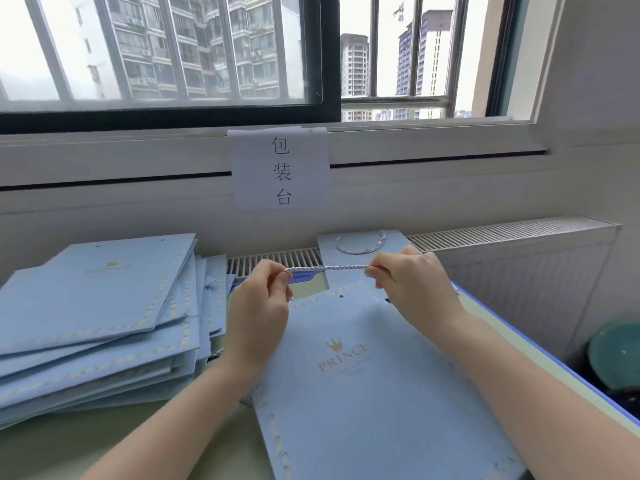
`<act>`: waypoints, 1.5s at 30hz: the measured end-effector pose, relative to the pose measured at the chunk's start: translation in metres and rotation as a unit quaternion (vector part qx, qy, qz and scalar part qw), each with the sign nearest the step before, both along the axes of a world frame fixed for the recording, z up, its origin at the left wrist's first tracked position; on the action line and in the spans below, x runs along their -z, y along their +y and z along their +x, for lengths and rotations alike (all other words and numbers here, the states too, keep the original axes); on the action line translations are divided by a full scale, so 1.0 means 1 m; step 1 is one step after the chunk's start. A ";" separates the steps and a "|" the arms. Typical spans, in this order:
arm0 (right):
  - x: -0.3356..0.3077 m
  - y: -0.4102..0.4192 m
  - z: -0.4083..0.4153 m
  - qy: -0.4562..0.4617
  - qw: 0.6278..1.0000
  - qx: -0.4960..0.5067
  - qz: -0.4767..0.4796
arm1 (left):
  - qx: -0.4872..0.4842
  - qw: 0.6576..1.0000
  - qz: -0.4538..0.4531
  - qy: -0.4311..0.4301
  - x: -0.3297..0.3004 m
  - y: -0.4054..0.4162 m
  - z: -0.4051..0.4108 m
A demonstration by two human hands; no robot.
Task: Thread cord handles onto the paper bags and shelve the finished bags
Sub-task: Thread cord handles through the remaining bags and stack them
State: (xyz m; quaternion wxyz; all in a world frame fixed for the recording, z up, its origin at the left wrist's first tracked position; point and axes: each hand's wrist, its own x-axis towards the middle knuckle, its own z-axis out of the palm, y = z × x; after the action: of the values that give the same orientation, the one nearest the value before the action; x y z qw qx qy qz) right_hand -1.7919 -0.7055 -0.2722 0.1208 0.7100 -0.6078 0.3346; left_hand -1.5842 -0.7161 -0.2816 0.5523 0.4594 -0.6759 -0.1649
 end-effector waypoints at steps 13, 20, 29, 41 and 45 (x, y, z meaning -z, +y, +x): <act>0.010 -0.007 0.011 -0.182 0.981 -0.055 0.029 | 0.070 0.972 0.133 -0.178 -0.041 -0.026 -0.014; 0.017 -0.009 0.012 -0.205 0.971 -0.109 0.053 | 0.014 0.936 0.174 -0.307 -0.005 -0.036 -0.051; 0.015 -0.002 0.022 -0.196 0.970 -0.135 0.043 | 0.022 0.954 0.169 -0.246 -0.013 -0.036 -0.041; 0.014 0.005 0.044 -0.073 0.978 -0.182 -0.070 | 0.027 0.947 0.271 -0.170 -0.045 -0.035 -0.021; 0.016 0.004 0.043 -0.085 0.976 -0.185 -0.072 | 0.040 0.944 0.283 -0.164 -0.046 -0.033 -0.019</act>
State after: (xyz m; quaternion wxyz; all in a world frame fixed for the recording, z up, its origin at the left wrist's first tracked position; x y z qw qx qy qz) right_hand -1.7486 -0.7019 -0.2881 0.0554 0.7688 -0.4482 0.4529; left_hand -1.6032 -0.7491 -0.2356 0.2746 0.5901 -0.7001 -0.2935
